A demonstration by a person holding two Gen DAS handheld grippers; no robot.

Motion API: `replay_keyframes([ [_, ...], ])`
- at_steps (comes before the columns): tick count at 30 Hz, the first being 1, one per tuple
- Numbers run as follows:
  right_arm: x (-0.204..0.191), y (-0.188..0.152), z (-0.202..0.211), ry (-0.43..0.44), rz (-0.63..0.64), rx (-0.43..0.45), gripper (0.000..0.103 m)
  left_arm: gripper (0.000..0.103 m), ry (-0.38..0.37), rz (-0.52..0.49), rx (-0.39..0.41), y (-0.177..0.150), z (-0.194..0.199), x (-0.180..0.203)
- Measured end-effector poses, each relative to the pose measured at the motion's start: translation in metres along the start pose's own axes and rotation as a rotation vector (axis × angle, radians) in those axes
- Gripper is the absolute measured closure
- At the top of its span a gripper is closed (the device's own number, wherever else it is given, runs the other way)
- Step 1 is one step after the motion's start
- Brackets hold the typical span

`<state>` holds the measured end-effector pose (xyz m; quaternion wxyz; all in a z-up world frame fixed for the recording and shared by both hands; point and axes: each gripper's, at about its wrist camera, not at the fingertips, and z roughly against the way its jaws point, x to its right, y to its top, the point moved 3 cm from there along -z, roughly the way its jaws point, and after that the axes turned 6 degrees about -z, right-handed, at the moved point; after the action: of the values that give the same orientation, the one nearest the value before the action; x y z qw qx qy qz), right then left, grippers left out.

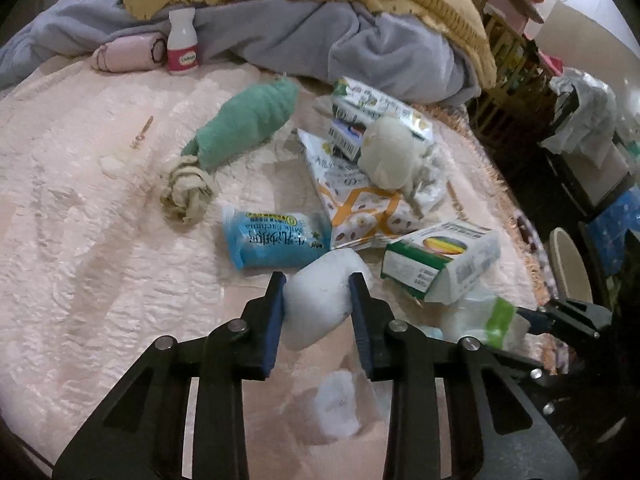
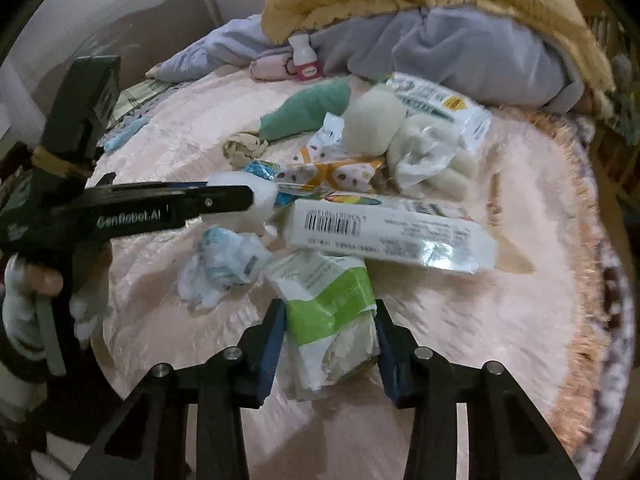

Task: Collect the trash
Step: 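Grasp the white foam block with left tool while right tool grasps green-white packet, then carry both items over the white bucket and open both tools to drop them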

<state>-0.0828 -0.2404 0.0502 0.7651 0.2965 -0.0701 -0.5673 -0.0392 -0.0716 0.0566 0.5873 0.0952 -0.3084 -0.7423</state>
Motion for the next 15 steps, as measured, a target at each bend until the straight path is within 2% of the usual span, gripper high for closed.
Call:
replay_keyframes([
  [3, 0.011, -0.007, 0.027, -0.004, -0.016, 0.028, 0.062, 0.074, 0.006, -0.008, 0.037, 0.005, 0.02, 0.004],
  [6, 0.035, -0.014, 0.056, 0.021, -0.097, 0.067, 0.062, 0.074, -0.002, -0.026, 0.066, 0.012, 0.035, 0.016],
  [8, 0.038, -0.015, 0.061, 0.02, -0.111, 0.079, 0.062, 0.074, -0.015, -0.045, 0.084, 0.016, 0.042, 0.029],
  [15, 0.066, -0.019, 0.097, -0.054, -0.183, 0.167, 0.062, 0.074, -0.062, -0.122, 0.108, 0.021, 0.048, 0.087],
])
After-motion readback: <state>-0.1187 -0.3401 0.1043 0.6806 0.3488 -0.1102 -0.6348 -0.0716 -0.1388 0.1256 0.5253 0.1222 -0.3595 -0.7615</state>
